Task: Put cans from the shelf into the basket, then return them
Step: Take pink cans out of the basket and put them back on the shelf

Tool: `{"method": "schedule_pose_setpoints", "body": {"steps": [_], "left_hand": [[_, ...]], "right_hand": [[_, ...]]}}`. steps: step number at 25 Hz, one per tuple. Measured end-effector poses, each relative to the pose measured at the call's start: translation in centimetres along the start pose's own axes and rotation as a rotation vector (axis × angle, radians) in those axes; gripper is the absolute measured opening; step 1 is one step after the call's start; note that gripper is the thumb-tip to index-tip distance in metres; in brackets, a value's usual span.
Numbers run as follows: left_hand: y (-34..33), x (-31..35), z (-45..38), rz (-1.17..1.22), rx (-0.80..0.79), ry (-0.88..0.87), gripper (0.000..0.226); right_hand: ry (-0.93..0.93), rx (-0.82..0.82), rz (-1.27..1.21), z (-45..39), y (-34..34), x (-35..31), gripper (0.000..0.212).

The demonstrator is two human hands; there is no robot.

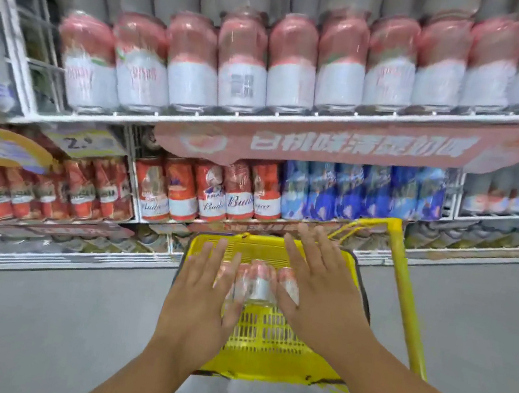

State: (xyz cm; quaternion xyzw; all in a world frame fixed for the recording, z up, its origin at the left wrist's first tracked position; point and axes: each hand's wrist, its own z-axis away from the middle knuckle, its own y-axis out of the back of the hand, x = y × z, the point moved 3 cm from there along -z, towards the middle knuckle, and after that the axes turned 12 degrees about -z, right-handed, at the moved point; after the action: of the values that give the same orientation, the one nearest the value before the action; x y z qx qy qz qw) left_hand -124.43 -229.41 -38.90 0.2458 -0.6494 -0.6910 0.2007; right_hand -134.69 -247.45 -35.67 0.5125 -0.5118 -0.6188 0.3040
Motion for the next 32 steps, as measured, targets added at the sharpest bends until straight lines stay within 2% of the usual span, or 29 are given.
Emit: {"method": "schedule_pose_setpoints", "body": {"steps": [7, 13, 20, 24, 26, 28, 30, 32], "left_hand": [[-14.1, 0.4, -1.8, -0.016, -0.049, 0.051, 0.067], [-23.1, 0.0, -4.0, -0.040, -0.138, 0.142, 0.069], [-30.6, -0.3, -4.3, -0.029, -0.300, 0.234, 0.076], [-31.6, -0.2, -5.2, 0.122, -0.330, 0.312, 0.075], [-31.7, -0.1, -5.9, 0.228, -0.235, 0.390, 0.068], [-32.7, -0.6, -6.5, 0.379, -0.174, 0.556, 0.059], [-34.3, -1.2, -6.9, 0.543, -0.191, 0.735, 0.054], [-35.2, -1.6, -7.2, 0.596, -0.201, 0.814, 0.048]], "right_hand": [[0.027, -0.072, -0.043, -1.3, -15.0, 3.9, 0.070], [-0.009, -0.125, -0.064, -2.4, -24.0, 6.0, 0.073], [-0.122, -0.156, -0.120, -3.2, -31.0, 6.9, 0.075], [-0.203, -0.156, -0.183, -3.9, -33.0, 7.1, 0.077], [-0.327, -0.121, -0.363, -4.4, -33.6, 6.9, 0.081], [-0.527, -0.100, -0.553, -4.9, -34.3, 7.1, 0.089], [-0.677, -0.083, -0.676, -5.5, -35.5, 7.7, 0.087], [-0.764, -0.109, -0.702, -5.9, -36.4, 8.4, 0.084]]}}
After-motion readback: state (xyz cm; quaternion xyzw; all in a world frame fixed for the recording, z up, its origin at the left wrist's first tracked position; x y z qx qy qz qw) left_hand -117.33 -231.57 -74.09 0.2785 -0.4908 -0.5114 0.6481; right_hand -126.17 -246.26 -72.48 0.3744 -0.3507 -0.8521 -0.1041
